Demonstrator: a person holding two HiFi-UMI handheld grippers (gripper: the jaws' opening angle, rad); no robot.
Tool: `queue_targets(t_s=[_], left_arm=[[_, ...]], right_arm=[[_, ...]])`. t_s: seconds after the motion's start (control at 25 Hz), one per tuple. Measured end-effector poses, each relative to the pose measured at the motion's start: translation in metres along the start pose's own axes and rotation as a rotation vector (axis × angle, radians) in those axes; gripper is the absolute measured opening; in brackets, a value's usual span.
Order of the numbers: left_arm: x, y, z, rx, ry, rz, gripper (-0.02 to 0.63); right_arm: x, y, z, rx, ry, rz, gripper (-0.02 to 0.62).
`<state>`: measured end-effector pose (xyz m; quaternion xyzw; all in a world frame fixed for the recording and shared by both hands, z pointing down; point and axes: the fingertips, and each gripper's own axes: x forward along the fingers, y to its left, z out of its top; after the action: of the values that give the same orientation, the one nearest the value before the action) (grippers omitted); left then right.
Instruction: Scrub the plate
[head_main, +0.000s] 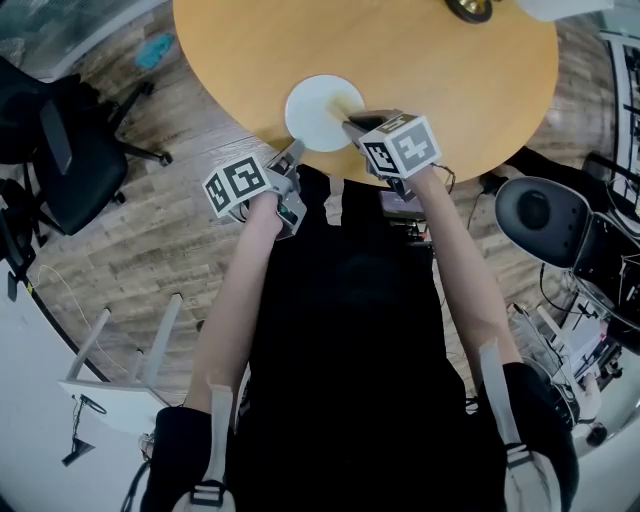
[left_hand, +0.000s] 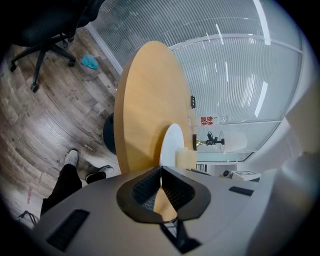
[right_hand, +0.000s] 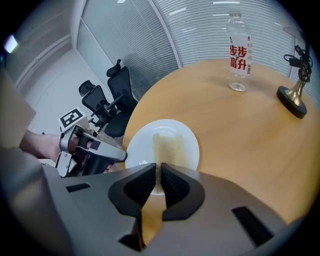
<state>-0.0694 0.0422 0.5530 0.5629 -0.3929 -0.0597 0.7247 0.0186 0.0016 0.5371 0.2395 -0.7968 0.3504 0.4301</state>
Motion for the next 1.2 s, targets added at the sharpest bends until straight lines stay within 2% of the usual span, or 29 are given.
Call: queue_targets(t_s=[0.36,0.52,0.68,1.0,1.2], left_arm=[[0.002,-0.001,0.000,-0.008,0.012,-0.003,0.021],[0.006,-0.001,0.001,-0.013,0.007,-0.004,0.021],[0.004,0.002,0.005,-0.018,-0.002,-0.006,0.021],[0.002,0.005,0.007,-0.007,-0.001,-0.010,0.021],[0.004,0.006,0.008,-0.011,-0.005,-0.005,0.021]], right_arm=[[0.040,0.065,0.023,-0.095,-0.004,0.100,0.034],[0.046,0.072,0.041,-0.114,-0.030,0.119,0.034],[0.043,0.060,0.037,-0.095,-0.014,0.089,0.034],[0.017,0.023,0.000,-0.033,0.010,0.039,0.034],[-0.009,-0.003,-0.008,0.022,-0.023,-0.007,0.034]])
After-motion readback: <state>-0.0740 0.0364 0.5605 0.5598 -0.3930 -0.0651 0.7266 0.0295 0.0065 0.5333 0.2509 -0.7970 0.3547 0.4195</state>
